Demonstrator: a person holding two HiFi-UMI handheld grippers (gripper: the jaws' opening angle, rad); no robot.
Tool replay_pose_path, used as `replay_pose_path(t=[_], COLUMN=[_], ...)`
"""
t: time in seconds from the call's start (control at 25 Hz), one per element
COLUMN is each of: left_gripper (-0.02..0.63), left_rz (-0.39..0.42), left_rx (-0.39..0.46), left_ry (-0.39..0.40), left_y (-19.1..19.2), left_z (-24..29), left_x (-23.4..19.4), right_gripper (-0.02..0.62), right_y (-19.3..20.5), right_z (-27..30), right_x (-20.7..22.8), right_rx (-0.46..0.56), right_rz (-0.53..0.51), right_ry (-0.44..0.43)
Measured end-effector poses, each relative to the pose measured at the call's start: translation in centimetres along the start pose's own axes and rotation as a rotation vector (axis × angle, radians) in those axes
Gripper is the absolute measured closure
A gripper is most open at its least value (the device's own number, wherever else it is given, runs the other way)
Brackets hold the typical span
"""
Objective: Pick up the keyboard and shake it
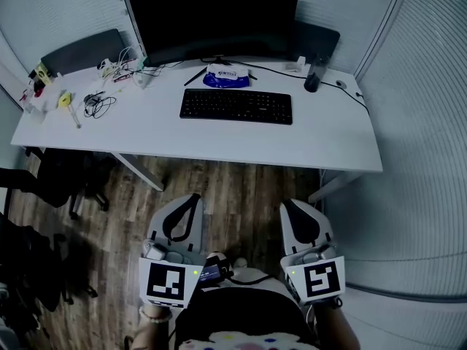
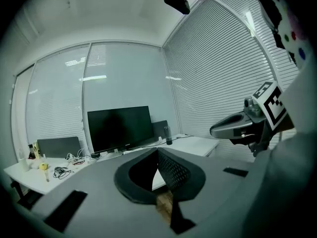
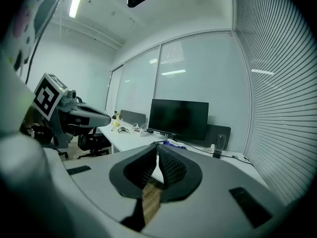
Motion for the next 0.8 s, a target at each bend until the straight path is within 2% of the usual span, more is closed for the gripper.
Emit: replay_pose_path(t=[0.16, 0.4, 0.8], left_gripper=[0.589, 0.589, 0.589], left_rz=[0.005, 0.002, 0.012], left_rx=[0.002, -0.008, 0.001], left_ry=[-0.016, -0.032, -0.004], left_y=[-0.2, 0.0, -0.5], left_z=[-0.2, -0.7, 0.8], left_x=[0.4, 0.9, 1.4], right_gripper=[0.554, 0.552, 0.554], right_y=[0.9, 1.2, 0.9], right_z=[-0.6, -0.8, -0.8], right_x=[0.9, 1.3, 2.2], right_rx=[-0.041, -0.04, -0.028], right_rz=[0.024, 0.011, 0.005], right_ry=[-0.001, -0.014, 0.011])
Point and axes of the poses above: the fingertips, and each gripper's own axes: z forward along the fingers, x to its right, y out of its underside, the point moved 6 cm from there along -z, backward along the fingers, and after that the axes turned 6 degrees about x, right-handed, at the moved point
